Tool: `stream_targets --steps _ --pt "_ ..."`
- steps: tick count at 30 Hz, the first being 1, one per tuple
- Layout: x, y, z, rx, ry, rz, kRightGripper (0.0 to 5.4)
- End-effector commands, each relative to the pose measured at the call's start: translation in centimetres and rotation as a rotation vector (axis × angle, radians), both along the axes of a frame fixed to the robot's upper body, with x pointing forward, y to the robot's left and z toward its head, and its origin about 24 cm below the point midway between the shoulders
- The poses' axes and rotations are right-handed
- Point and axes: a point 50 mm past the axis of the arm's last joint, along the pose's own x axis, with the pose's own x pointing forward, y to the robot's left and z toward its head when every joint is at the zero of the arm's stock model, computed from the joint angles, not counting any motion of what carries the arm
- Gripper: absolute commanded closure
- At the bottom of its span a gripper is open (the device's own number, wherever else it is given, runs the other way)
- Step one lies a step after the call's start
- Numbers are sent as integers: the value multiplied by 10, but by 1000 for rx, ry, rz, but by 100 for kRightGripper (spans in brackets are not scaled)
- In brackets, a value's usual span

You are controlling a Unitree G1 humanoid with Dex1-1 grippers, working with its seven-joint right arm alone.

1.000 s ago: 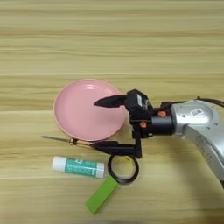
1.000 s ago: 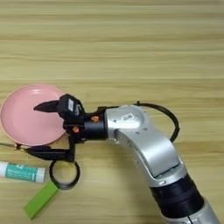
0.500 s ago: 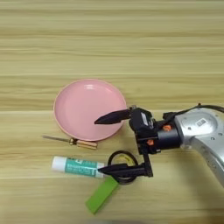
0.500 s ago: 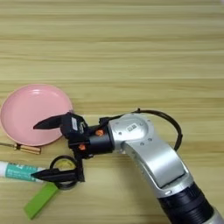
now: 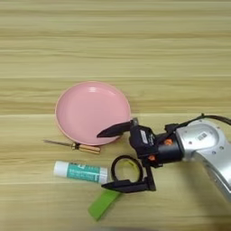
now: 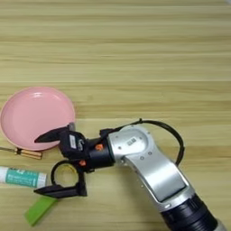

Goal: Move the objects on the table

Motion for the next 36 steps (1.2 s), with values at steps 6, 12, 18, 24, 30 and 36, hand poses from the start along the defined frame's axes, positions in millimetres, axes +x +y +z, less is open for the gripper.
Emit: stream_targets --steps 6,12,18,24,30,36 --pt "7 2 5 -16 -121 -7 3" --pt "6 4 2 -29 -130 4 3" --pt "7 8 5 -37 -137 9 3" --pt "11 12 1 -59 -130 7 3" --pt "12 15 -2 -75 -124 11 3" --pt "13 16 -8 -94 -118 12 3"
